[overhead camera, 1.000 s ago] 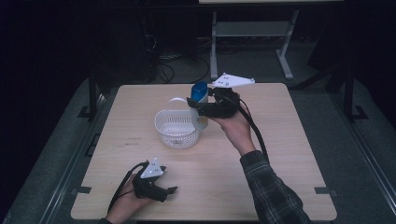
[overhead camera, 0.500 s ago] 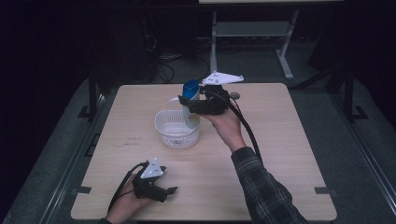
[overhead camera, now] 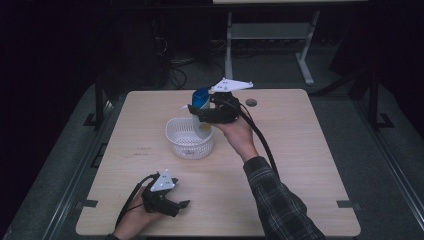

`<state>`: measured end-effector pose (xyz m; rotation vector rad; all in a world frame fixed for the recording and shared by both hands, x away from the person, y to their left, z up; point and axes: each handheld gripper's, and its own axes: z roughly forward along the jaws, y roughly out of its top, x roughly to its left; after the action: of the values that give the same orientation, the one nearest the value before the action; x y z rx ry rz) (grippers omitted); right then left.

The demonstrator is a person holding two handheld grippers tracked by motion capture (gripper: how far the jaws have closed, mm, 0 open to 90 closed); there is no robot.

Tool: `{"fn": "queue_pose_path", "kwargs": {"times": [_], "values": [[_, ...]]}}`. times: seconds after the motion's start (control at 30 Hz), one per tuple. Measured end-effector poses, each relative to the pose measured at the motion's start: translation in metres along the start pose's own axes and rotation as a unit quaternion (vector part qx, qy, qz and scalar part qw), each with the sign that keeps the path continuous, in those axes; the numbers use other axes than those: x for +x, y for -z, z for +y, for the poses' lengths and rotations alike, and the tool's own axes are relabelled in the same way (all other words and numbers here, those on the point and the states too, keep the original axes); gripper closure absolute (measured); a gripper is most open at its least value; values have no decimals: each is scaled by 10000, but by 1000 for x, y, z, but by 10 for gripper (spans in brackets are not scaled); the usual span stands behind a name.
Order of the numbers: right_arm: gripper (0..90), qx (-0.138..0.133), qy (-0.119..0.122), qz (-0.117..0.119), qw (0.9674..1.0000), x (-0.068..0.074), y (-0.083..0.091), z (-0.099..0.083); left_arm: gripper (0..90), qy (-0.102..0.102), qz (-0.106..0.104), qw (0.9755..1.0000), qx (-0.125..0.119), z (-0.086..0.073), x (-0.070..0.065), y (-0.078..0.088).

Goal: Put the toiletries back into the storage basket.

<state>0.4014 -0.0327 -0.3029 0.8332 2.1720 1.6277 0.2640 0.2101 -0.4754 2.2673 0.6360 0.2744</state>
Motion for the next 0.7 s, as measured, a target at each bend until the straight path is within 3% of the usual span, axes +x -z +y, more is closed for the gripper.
{"fn": "queue_pose_path", "kwargs": {"times": [0.7], "values": [[352, 215, -104, 93, 9997, -7, -17, -25, 129, 16, -5, 10000, -12, 0, 0, 0]]}}
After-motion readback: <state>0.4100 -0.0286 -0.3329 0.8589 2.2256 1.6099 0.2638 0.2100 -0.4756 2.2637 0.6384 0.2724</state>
